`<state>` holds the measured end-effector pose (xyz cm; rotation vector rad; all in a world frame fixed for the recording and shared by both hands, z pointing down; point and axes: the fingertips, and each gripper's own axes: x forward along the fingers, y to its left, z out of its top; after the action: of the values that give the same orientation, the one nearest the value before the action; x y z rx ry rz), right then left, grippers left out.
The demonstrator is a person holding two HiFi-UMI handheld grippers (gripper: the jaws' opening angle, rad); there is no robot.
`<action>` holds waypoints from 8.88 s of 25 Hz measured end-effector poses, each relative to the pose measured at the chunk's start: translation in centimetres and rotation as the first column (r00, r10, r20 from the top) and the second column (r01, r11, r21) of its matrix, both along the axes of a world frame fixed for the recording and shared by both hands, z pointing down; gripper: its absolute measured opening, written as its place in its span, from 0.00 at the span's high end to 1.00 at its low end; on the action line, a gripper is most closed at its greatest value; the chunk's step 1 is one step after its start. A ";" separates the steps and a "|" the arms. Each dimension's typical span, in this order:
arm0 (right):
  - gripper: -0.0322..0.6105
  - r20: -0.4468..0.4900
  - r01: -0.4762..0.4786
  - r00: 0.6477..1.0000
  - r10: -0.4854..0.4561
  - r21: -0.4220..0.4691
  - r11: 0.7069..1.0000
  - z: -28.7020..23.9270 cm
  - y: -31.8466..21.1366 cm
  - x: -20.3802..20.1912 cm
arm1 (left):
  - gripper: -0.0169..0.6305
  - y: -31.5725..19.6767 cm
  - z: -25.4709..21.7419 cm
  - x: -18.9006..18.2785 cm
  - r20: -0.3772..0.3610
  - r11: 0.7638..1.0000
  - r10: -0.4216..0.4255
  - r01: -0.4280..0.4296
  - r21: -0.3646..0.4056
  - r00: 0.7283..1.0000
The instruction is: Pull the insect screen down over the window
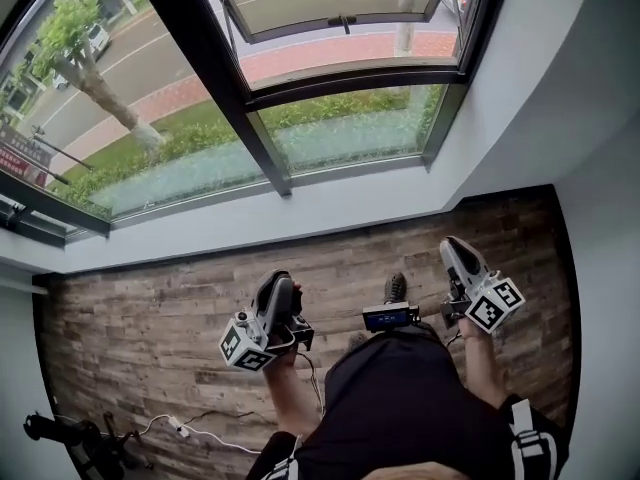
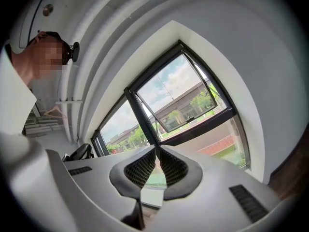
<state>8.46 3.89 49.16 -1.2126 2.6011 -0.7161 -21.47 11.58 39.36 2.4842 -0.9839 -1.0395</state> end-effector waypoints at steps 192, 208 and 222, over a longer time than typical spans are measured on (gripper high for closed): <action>0.92 -0.988 0.675 -0.149 0.039 -0.072 0.734 -5.6 -58.7 -8.8 | 0.94 -63.9 5.4 7.1 0.848 0.992 -0.053 0.067 0.104 -0.528; 0.92 -0.980 0.637 -0.176 -0.090 -0.183 0.749 3.7 -57.2 -8.3 | 0.94 -62.8 14.8 7.5 0.853 0.994 0.069 0.105 -0.016 -0.517; 0.92 -0.973 0.618 -0.194 -0.124 -0.219 0.755 8.4 -56.8 -8.6 | 0.94 -62.4 19.6 7.1 0.838 0.984 0.163 0.144 -0.102 -0.520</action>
<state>-0.18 -52.92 57.53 -0.7324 4.0489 1.4123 -14.42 -50.81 58.94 2.5027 -1.0671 2.1139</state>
